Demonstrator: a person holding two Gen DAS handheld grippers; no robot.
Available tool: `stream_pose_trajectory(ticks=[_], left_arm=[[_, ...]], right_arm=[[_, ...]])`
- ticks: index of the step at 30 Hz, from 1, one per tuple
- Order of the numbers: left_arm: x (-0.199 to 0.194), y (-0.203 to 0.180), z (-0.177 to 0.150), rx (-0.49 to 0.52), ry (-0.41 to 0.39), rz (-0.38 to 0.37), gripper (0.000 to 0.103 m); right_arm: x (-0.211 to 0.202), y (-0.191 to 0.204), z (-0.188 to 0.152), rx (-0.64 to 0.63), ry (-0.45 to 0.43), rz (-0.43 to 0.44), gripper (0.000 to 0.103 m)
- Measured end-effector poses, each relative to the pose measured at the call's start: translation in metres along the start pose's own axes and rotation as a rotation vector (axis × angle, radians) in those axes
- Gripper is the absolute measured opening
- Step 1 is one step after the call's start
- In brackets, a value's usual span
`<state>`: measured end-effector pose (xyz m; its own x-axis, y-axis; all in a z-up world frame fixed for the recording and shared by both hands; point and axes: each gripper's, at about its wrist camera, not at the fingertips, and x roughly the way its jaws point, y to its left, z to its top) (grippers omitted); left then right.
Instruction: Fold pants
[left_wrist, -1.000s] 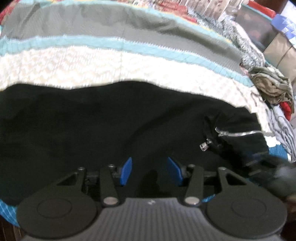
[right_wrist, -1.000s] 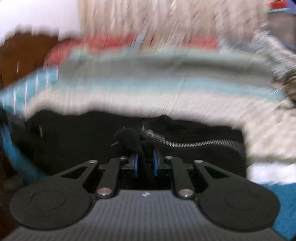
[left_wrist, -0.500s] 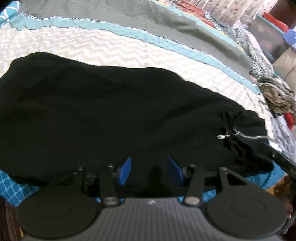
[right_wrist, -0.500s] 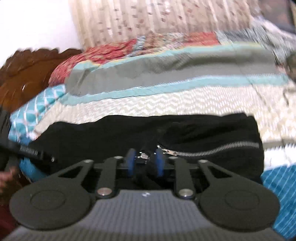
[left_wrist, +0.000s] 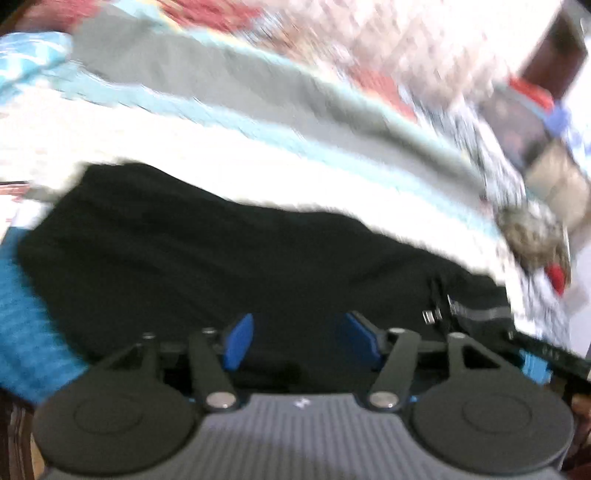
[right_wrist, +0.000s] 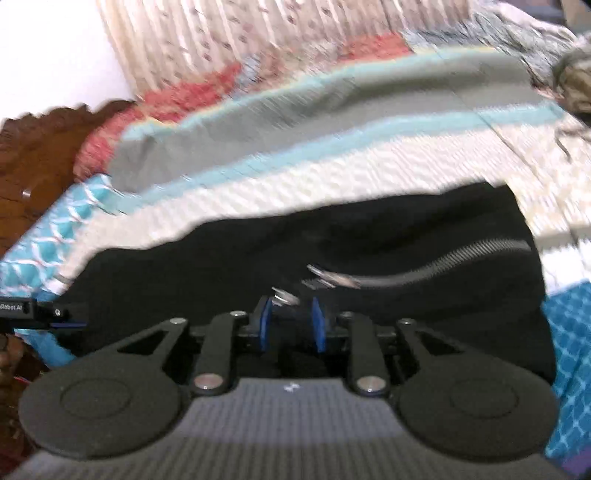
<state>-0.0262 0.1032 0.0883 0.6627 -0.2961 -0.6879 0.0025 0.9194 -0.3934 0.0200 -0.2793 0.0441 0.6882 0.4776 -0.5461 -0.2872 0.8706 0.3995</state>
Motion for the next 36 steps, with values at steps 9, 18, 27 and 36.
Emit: stream_pose_trajectory(ticks=[9,18,27,36], left_arm=[[-0.040,0.129,-0.023,-0.426,-0.087,0.106,0.067],[0.005,0.171,-0.003,-0.536,-0.100,0.022,0.085],[0.014,0.158,0.002,-0.430,-0.127,0.079,0.027],[-0.012,0.049,0.015,-0.023,-0.246,0.152,0.024]], right_arm=[[0.075,0.094,0.001,-0.140,0.189,0.176,0.028],[0.137,0.179,0.024,-0.213,0.250,0.293,0.028],[0.202,0.187,-0.021,-0.115,0.480,0.291,0.026],[0.193,0.150,-0.013,0.101,0.492,0.365,0.026]])
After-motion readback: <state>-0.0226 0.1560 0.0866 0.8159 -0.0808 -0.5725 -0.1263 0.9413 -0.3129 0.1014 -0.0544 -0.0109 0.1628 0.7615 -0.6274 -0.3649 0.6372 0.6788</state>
